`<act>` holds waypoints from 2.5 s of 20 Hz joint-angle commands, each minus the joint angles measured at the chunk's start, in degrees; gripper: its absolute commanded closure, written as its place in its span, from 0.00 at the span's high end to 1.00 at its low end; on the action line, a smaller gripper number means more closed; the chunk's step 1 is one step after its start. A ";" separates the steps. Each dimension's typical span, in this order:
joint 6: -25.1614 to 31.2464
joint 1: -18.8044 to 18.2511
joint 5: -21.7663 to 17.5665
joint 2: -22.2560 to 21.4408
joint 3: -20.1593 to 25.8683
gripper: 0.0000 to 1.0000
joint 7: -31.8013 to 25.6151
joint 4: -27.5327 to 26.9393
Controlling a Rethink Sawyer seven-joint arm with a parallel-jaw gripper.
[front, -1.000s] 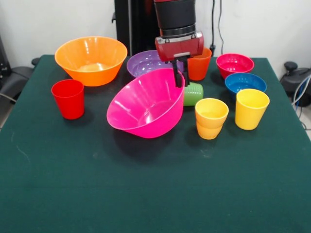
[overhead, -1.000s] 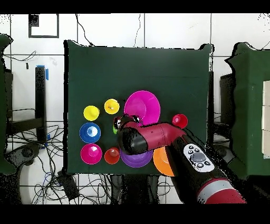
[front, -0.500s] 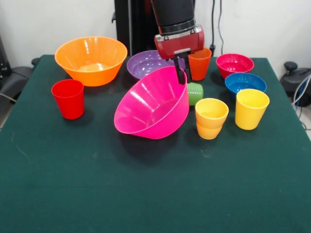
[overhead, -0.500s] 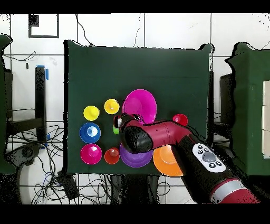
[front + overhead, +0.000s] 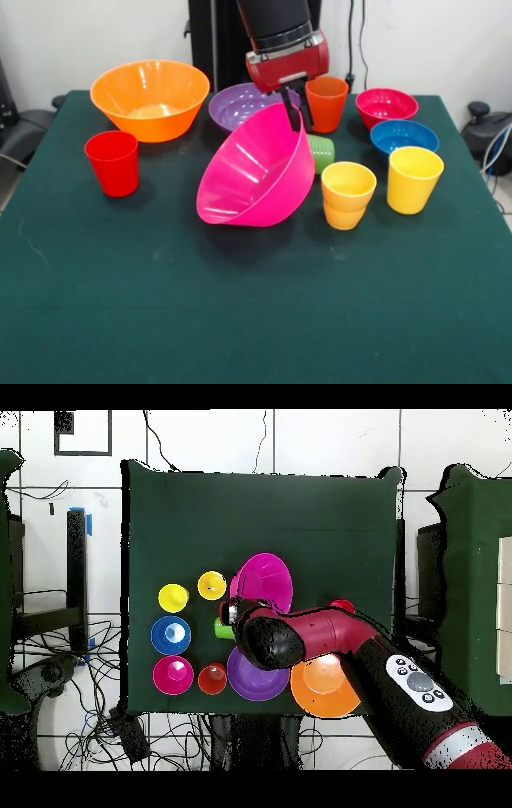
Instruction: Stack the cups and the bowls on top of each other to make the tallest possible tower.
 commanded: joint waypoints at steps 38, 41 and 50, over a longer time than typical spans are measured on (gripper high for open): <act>24.08 -9.91 10.72 -7.18 25.30 0.00 -2.46 6.62; 25.72 -10.92 12.45 -9.67 26.77 0.00 -2.71 7.18; 23.19 -9.22 13.82 -7.24 26.75 0.00 -1.59 7.49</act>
